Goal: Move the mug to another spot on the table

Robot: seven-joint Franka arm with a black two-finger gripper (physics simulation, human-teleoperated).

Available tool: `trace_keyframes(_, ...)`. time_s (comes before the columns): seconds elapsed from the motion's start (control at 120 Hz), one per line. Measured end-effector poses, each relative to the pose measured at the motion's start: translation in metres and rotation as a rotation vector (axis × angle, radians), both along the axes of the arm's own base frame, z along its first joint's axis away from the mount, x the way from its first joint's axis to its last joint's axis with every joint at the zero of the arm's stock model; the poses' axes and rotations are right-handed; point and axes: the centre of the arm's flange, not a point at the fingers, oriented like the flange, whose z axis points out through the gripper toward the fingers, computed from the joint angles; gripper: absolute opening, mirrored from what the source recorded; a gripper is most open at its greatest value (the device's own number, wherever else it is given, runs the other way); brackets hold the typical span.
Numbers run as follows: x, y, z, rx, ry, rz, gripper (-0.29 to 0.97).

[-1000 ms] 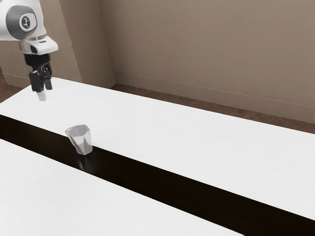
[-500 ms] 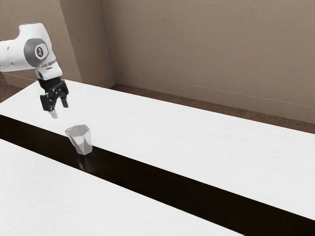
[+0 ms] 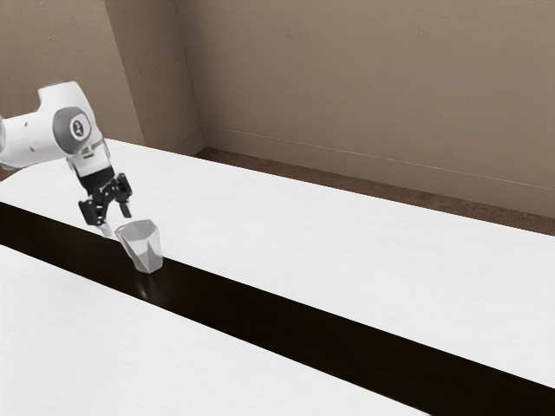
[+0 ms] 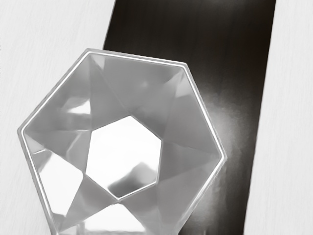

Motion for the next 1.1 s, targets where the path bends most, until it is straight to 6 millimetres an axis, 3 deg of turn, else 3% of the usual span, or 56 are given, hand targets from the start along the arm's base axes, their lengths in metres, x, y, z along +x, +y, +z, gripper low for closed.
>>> trace_keyframes(0.208, 0.001, 0.015, -0.024, -0.028, -0.028, 0.041, 0.59)
trace_keyframes(0.483, 0.008, 0.015, -0.055, -0.048, -0.036, 0.062, 0.6)
trace_keyframes(0.833, 0.012, 0.014, -0.077, -0.083, -0.053, 0.099, 0.59)
trace_keyframes(0.9, 0.012, 0.014, -0.077, -0.084, -0.055, 0.101, 0.53)
trace_keyframes(1.008, 0.012, 0.015, -0.077, -0.084, -0.061, 0.105, 0.29)
trace_keyframes(1.1, 0.013, 0.015, -0.076, -0.089, -0.067, 0.111, 0.21)
